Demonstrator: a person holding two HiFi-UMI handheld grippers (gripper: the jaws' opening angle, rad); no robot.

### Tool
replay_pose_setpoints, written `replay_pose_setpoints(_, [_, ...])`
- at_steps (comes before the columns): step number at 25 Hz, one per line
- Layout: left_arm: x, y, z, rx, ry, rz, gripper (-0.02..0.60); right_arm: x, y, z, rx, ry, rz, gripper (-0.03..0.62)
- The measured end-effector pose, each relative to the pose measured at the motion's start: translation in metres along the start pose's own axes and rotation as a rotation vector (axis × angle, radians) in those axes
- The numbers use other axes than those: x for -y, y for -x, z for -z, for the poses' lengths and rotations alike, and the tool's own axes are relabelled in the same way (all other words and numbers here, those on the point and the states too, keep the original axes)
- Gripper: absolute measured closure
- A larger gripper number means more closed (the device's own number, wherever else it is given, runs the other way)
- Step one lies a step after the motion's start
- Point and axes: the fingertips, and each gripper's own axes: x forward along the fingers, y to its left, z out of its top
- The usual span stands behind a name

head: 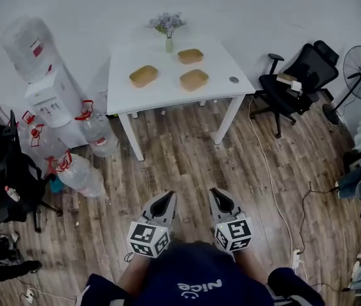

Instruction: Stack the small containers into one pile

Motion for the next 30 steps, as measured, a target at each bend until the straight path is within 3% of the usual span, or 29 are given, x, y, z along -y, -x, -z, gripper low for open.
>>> replay_pose_setpoints(4, [-0.023, -0.013, -0.004, -0.047, -0.004, 0.082, 0.561, -0.012, -0.032, -0.006, 0.000, -0.013, 0.011, 0.539])
replay_pose_setpoints(8, [-0.042, -0.017, -0.012, -0.041, -0.021, 0.093, 0.561, -0.025, -0.049, -0.002, -0.026, -0.013, 0.014, 0.539])
replay_pose_setpoints(14, [-0.066, -0.027, -0.011, -0.054, 0.044, 0.091, 0.561, -0.025, -0.062, -0.001, -0.049, -0.035, -0.003, 0.539])
replay_pose_setpoints(17, [-0.071, -0.034, -0.009, -0.064, 0.041, 0.095, 0.561, -0.015, -0.072, 0.002, -0.066, -0.037, -0.013, 0.539])
replay_pose_setpoints(20, [-0.081, -0.045, -0.008, -0.067, 0.021, 0.061, 0.561, 0.000, -0.088, 0.001, -0.066, -0.046, -0.025, 0.539])
replay_pose_setpoints(24, [-0.107, -0.066, -0.010, -0.055, 0.063, -0.032, 0.561, 0.023, -0.118, -0.008, -0.060, -0.052, -0.062, 0.539])
replay_pose_setpoints(30, [-0.141, -0.115, -0.040, -0.006, 0.030, -0.156, 0.561, 0.082, -0.173, -0.028, -0.070, 0.006, -0.055, 0.539])
